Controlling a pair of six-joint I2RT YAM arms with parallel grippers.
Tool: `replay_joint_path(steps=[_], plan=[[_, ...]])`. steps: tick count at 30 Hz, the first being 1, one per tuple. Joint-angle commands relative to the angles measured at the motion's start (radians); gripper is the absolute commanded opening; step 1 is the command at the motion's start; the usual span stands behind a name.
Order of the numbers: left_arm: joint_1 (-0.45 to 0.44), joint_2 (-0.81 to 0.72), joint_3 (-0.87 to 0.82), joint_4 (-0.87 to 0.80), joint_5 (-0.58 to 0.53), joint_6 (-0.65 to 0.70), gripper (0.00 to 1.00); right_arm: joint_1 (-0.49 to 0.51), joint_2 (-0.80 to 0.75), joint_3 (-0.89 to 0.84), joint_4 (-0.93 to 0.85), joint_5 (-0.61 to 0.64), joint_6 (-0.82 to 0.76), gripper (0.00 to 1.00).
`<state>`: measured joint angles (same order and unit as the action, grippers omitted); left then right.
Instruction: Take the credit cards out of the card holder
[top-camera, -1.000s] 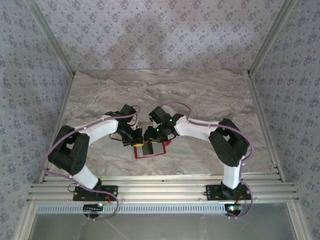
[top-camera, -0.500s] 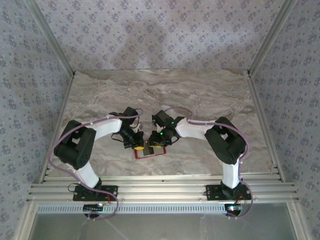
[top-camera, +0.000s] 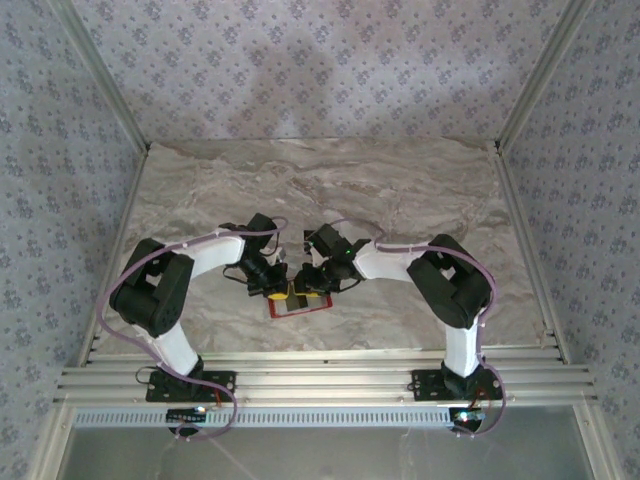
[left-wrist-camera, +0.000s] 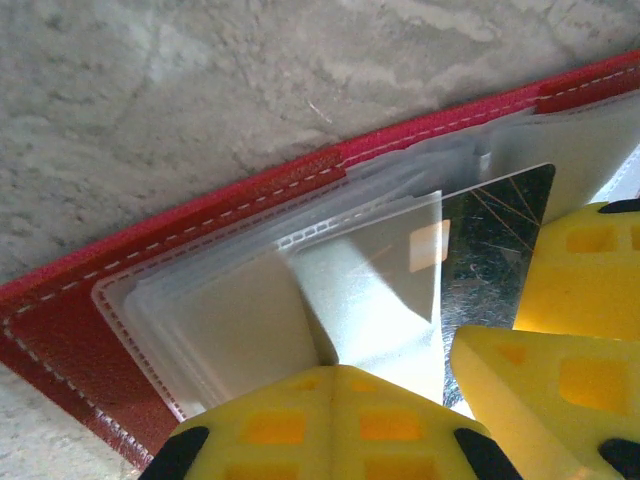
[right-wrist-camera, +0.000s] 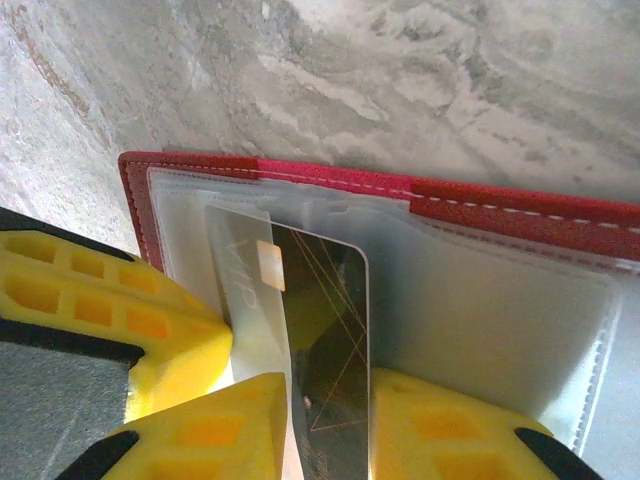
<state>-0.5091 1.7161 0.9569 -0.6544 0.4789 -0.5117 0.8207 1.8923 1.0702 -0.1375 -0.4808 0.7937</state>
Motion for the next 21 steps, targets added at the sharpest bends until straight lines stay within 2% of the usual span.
replay_joint_path(steps=[1, 14, 21], plan=[[-0.005, 0.03, -0.02, -0.073, -0.089, 0.019, 0.01, -0.002, -0.027, -0.023, 0.039, -0.04, 0.026, 0.27], [-0.003, 0.016, -0.029, -0.07, -0.089, 0.012, 0.01, 0.007, -0.087, -0.01, 0.033, -0.044, 0.024, 0.26], [-0.005, 0.016, -0.027, -0.068, -0.089, 0.01, 0.01, 0.01, -0.055, -0.003, 0.038, -0.043, 0.018, 0.18]])
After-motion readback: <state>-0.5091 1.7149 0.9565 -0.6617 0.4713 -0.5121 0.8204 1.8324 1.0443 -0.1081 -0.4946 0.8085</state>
